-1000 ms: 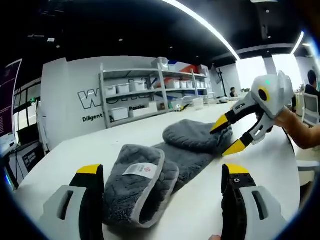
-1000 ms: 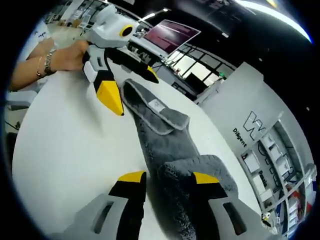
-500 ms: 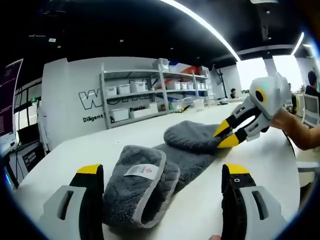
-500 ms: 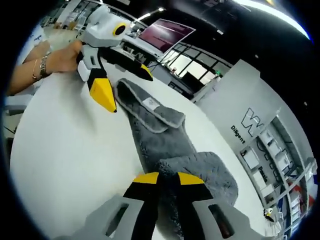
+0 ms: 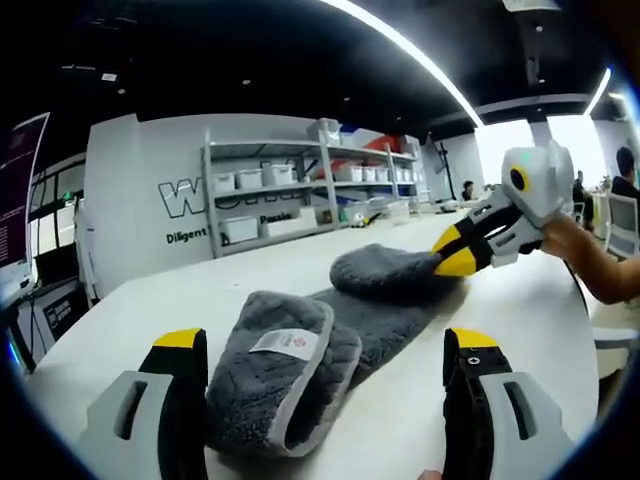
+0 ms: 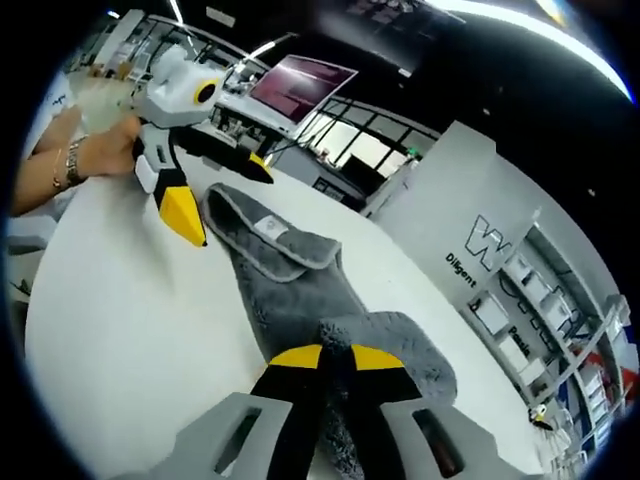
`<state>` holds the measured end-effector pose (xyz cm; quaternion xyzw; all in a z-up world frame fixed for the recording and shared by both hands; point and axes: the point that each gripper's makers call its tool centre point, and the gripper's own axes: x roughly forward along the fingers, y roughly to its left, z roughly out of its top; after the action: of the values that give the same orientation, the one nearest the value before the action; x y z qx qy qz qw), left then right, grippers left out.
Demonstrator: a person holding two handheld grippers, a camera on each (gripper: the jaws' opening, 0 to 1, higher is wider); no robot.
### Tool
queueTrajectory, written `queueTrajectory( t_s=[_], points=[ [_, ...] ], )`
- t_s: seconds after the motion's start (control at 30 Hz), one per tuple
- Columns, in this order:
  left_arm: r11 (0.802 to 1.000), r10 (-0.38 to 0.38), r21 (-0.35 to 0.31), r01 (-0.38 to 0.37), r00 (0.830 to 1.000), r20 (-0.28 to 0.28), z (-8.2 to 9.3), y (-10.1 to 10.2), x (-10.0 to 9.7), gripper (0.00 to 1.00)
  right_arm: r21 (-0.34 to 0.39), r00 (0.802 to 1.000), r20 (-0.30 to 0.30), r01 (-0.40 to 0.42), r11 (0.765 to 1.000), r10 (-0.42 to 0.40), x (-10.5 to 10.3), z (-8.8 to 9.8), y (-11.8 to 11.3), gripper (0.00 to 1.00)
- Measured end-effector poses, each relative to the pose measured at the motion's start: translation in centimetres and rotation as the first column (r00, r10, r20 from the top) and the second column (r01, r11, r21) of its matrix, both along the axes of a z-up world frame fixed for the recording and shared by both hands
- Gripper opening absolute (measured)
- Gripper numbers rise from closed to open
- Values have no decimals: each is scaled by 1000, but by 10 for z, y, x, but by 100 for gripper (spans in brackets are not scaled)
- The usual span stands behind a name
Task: Open the folded towel by lifting each exposed corner and separating the folded layers until the towel lies flat within the target outline without major curled edges
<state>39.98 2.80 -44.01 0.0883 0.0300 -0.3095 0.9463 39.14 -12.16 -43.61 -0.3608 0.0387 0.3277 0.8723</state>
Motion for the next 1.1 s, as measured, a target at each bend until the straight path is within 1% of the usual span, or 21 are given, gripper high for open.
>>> queueTrajectory(
  t_s=[0.13,0.33,0.5,0.67,0.9,1.1],
  points=[
    [1000,1,1,-1,1000,-2,0,0,0,96,30,1000,12,18,999,-19,1,9,-7,4],
    [1000,5,3,-5,1000,-4,-1,1,-1,96,96,997,36,59,994,-62,7,24,-22,4],
    [1000,4,5,-4,1000,-4,-2,0,-2,96,128,994,58,81,988,-89,11,34,-36,4],
    [1000,3,8,-3,1000,-5,-2,-1,-3,96,162,991,67,104,981,-116,14,43,-53,4],
    [1000,6,8,-6,1000,-7,-2,0,-3,96,220,981,81,156,963,-178,15,56,-84,4],
    [1000,6,13,-6,1000,-8,-2,-1,-3,96,279,966,88,212,937,-245,15,61,-110,3]
  ],
)
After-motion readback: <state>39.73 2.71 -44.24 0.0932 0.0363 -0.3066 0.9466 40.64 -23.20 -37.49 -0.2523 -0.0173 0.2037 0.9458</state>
